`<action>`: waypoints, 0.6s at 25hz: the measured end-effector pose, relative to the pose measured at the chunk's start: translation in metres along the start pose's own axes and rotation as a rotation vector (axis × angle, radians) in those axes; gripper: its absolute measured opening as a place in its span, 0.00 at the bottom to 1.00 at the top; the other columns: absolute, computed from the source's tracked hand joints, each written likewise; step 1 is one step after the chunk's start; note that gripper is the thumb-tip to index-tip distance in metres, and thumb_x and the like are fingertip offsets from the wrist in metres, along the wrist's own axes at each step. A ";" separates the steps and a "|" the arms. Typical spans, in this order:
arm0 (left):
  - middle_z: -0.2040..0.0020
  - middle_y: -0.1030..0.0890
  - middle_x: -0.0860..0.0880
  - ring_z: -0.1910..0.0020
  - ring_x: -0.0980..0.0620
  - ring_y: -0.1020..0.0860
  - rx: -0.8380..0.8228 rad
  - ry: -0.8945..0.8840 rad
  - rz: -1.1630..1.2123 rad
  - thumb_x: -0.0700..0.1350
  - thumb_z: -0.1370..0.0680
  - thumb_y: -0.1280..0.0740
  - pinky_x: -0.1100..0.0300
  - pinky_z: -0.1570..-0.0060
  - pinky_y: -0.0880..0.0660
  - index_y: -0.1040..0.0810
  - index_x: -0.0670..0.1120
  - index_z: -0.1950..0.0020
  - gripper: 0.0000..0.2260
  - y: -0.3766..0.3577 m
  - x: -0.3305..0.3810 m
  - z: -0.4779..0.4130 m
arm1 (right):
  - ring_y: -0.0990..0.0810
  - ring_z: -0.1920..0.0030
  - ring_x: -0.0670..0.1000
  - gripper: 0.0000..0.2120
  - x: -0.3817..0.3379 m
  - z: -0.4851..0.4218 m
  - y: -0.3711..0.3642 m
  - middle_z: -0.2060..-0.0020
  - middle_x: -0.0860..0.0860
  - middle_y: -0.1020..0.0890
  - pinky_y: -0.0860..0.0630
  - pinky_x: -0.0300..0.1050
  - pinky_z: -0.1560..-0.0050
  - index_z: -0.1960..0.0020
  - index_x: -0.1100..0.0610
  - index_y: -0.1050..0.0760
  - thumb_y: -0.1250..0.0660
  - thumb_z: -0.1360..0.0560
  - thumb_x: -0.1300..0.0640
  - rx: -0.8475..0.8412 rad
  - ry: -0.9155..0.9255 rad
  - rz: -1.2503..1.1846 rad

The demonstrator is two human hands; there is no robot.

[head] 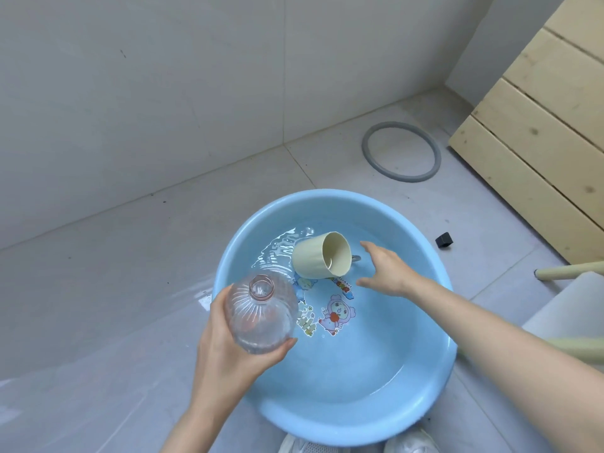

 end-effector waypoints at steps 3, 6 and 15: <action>0.44 0.27 0.70 0.47 0.68 0.27 0.053 -0.001 -0.092 0.67 0.50 0.26 0.71 0.49 0.32 0.39 0.67 0.39 0.42 -0.005 -0.007 0.005 | 0.41 0.26 0.56 0.32 0.005 -0.021 -0.016 0.26 0.56 0.38 0.39 0.49 0.29 0.24 0.57 0.44 0.34 0.23 0.54 0.031 -0.030 -0.050; 0.39 0.25 0.60 0.41 0.56 0.26 0.088 -0.035 -0.196 0.68 0.48 0.27 0.57 0.43 0.28 0.38 0.60 0.35 0.44 -0.013 -0.012 0.008 | 0.33 0.31 0.58 0.22 0.008 -0.033 -0.028 0.32 0.59 0.30 0.34 0.50 0.34 0.29 0.57 0.34 0.37 0.22 0.55 0.051 -0.011 -0.047; 0.38 0.26 0.58 0.40 0.54 0.27 0.132 -0.049 -0.368 0.70 0.46 0.30 0.59 0.45 0.30 0.34 0.49 0.33 0.47 -0.029 -0.015 0.006 | 0.25 0.54 0.57 0.07 -0.001 -0.027 -0.049 0.54 0.60 0.20 0.30 0.46 0.54 0.55 0.60 0.23 0.36 0.23 0.58 0.027 0.049 -0.220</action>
Point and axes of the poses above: each hand's wrist, its own z-axis away from the middle knuckle, its own y-axis out of the back of the hand, x = y × z, the point moved 5 cm from there along -z, towards the middle knuckle
